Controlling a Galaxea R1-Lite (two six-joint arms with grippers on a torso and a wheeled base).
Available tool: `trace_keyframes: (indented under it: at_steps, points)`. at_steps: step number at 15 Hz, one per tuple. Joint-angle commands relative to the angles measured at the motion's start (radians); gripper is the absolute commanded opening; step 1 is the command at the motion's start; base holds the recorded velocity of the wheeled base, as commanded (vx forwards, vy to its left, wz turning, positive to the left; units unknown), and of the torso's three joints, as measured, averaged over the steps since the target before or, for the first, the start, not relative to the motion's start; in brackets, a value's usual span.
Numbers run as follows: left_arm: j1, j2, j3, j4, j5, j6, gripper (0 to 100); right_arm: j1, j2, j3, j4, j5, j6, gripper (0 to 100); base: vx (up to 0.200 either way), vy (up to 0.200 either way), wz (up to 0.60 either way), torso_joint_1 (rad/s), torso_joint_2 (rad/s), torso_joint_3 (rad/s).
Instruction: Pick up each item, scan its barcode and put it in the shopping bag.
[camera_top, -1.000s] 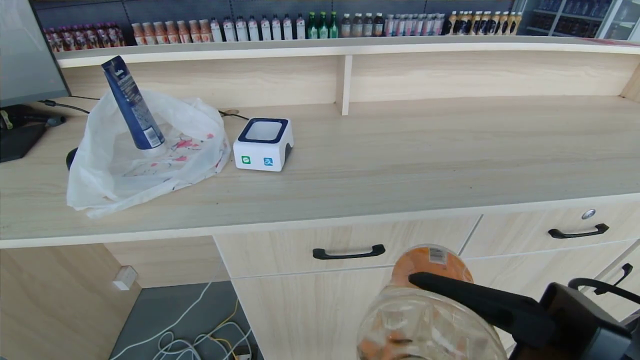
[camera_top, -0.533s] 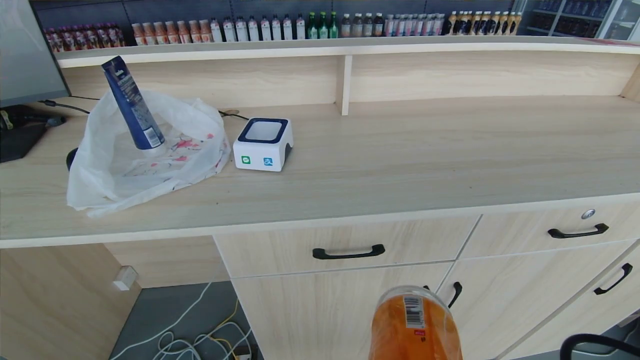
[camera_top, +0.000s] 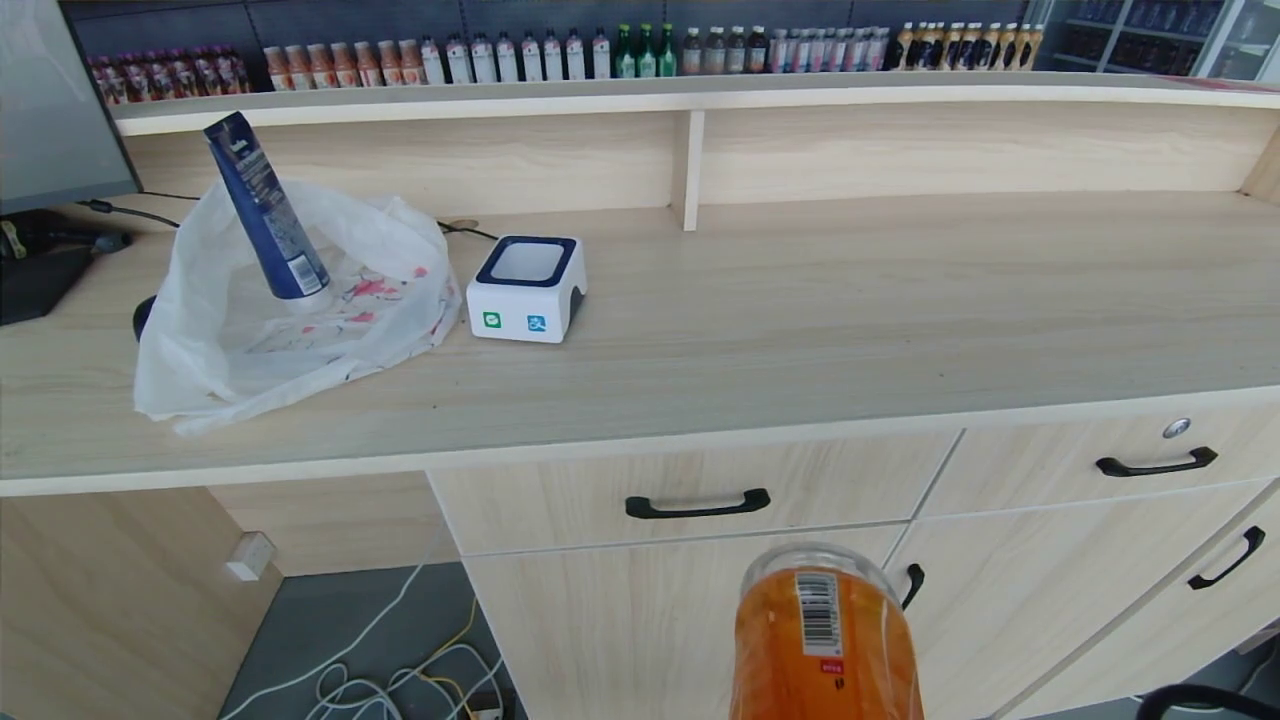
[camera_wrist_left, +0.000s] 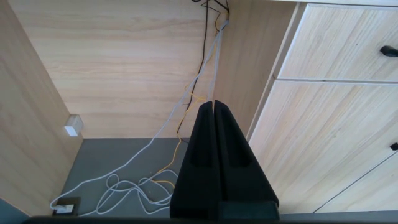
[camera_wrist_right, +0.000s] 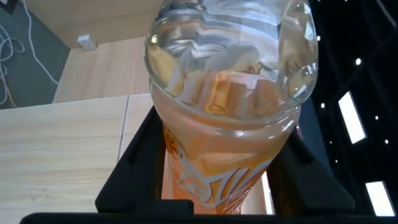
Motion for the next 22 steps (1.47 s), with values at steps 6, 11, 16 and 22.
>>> trace_keyframes:
  at_steps: [6, 11, 16, 22]
  points:
    - [0.0, 0.0, 0.0, 0.0, 0.0, 0.0, 0, -0.046, -0.029, 0.001, -0.033, 0.0, -0.089, 0, 0.0, 0.0, 0.0, 0.0, 0.0, 0.0]
    - [0.0, 0.0, 0.0, 0.0, 0.0, 0.0, 0, -0.058, -0.027, 0.003, -0.033, 0.0, -0.088, 0, 0.0, 0.0, 0.0, 0.0, 0.0, 0.0]
    - [0.0, 0.0, 0.0, 0.0, 0.0, 0.0, 0, -0.066, -0.026, 0.006, -0.033, 0.0, -0.085, 0, 0.0, 0.0, 0.0, 0.0, 0.0, 0.0]
    - [0.0, 0.0, 0.0, 0.0, 0.0, 0.0, 0, -0.08, -0.035, 0.055, -0.083, 0.0, 0.058, 0, 0.0, 0.0, 0.0, 0.0, 0.0, 0.0]
